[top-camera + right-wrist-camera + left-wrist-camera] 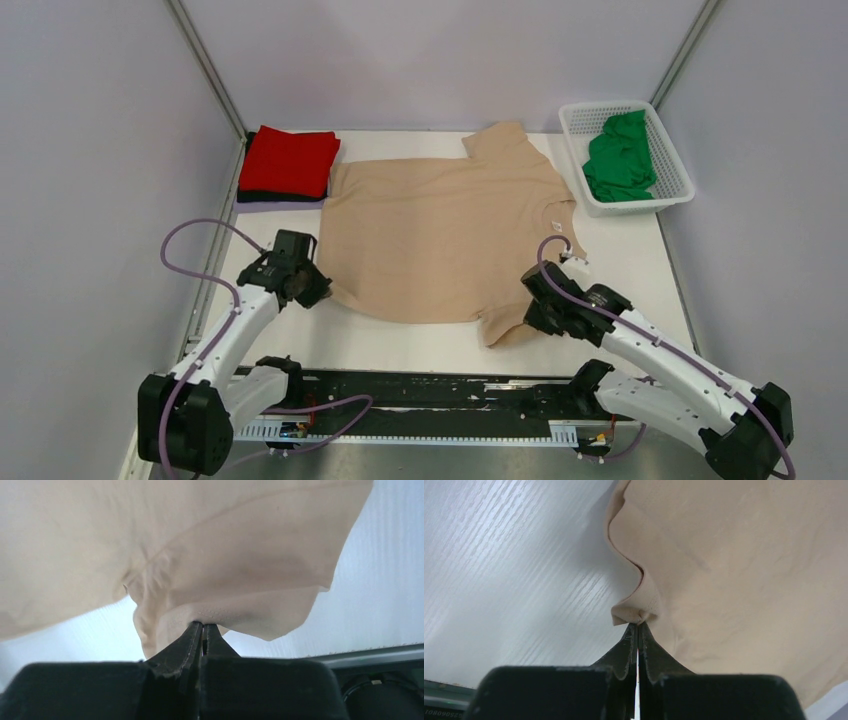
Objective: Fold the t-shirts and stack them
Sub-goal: Fold the flattened tshirt in 1/3 of the way
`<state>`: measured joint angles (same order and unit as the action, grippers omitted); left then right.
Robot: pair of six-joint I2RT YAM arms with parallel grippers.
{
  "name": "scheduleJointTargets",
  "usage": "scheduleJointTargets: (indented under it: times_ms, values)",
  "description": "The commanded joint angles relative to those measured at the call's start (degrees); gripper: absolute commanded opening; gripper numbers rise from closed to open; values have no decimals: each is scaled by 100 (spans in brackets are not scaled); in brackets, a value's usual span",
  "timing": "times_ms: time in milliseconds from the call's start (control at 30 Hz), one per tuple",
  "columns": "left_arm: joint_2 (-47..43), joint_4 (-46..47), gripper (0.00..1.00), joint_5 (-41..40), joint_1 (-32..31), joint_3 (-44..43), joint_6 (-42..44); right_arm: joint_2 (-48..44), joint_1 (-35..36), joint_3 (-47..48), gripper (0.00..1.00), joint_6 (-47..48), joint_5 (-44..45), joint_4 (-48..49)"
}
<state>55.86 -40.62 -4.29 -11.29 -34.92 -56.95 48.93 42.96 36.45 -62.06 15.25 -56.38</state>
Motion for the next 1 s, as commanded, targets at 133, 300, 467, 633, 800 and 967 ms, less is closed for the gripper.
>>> scheduleJointTargets:
  times_ms: [133, 300, 467, 633, 800, 967]
  values:
    - [1067, 716, 0, 42, -6, -971, 249, 438, -532, 721, 0, 1272, 1582, 1377]
    - [1615, 832, 0, -65, 94, -1438, 378, 794, -1241, 924, 0, 2012, 1266, 2540]
    - [1954, 939, 0, -173, 270, -1767, 400, 1282, -1788, 1235, 0, 2720, 1010, 3335]
    - [2323, 1092, 0, -165, 401, -2051, 489, 1811, -2274, 1588, 0, 3236, 599, 3989]
    - [2712, 1246, 0, -191, 529, -2295, 463, 2392, -2639, 1786, 0, 3496, -13, 4690]
    - [3233, 1427, 0, -203, 638, -2527, 501, 3112, -2891, 2052, 0, 3695, -352, 5238]
